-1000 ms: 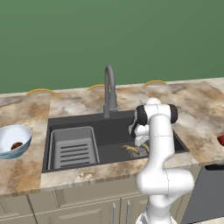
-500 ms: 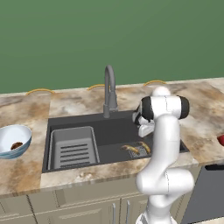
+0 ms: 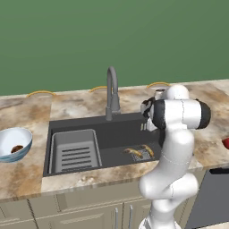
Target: There is a mixed pile of frozen fruits and vegetables on the counter. Locate all the frozen vegetables and place the items in a bowl on the counter. Take all the frozen fruits and defrost them in a running sink.
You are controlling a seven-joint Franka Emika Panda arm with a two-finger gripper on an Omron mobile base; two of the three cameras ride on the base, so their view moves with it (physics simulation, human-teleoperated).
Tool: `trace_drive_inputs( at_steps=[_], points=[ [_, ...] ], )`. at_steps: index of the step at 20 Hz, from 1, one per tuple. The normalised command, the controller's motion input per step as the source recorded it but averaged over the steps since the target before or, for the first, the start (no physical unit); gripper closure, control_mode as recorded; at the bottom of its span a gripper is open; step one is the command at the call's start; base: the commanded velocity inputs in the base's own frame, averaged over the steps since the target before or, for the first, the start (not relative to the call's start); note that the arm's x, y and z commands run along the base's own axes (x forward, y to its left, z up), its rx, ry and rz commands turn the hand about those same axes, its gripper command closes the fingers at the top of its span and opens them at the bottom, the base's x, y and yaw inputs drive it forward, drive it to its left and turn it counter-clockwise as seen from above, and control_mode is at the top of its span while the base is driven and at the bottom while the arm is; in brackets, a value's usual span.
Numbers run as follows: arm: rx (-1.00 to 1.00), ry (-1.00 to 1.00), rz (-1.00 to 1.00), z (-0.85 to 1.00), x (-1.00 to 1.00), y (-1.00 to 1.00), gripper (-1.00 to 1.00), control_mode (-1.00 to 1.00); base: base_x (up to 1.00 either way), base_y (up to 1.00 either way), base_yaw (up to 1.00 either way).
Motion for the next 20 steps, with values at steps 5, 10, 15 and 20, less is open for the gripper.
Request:
trace_drive_inputs(
  at_steps=[5, 10, 15, 20],
  points=[
    [-0.08, 0.05, -0.03, 0.87, -0.31, -0.08, -1.0, -1.0, 0.0, 0.0, 0.0],
    [-0.02, 0.01, -0.02, 0.05, -0.12, -0.22, -1.0, -1.0, 0.0, 0.0, 0.0],
    [0.0, 0.04, -0.18, 0.09, -0.08, -0.75, -1.0, -1.0, 0.0, 0.0, 0.0],
    [-0.04, 0.06, -0.21, 0.34, -0.08, -0.65, -1.0, -1.0, 0.0, 0.0, 0.0]
  ],
)
